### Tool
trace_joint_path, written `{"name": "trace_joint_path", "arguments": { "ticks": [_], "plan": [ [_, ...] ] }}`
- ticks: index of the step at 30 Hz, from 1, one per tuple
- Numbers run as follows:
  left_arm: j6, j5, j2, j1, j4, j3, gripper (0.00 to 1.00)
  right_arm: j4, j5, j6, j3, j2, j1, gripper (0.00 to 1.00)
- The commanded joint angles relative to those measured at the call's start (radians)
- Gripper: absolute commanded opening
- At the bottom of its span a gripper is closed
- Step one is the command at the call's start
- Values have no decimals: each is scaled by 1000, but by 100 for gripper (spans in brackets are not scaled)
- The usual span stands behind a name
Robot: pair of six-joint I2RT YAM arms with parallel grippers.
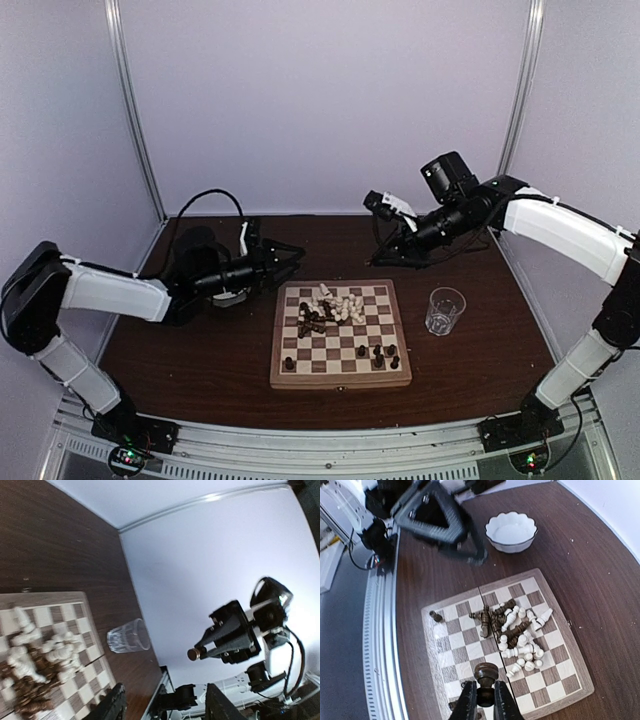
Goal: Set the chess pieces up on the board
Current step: Place the pawn at d7.
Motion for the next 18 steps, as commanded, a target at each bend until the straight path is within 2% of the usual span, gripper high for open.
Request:
{"name": "trace_joint_path", "arguments": {
  "ticks": [1,3,5,13,18],
  "plan": [
    [395,-115,-254,42,-722,53,55,-78,225,-157,-58,-18,92,4],
    [510,-195,-308,40,-909,101,56,-75,295,-190,-81,-2,149,4],
    [555,-258,-356,41,-982,102,56,-73,356,-212,-84,36,205,4],
    [557,-310,-427,41,-1038,70,56,-135,516,-261,25,272,368,4],
    [556,-335,-471,41,-1065,44,56,-154,603,-278,51,351,429,3]
  ]
}}
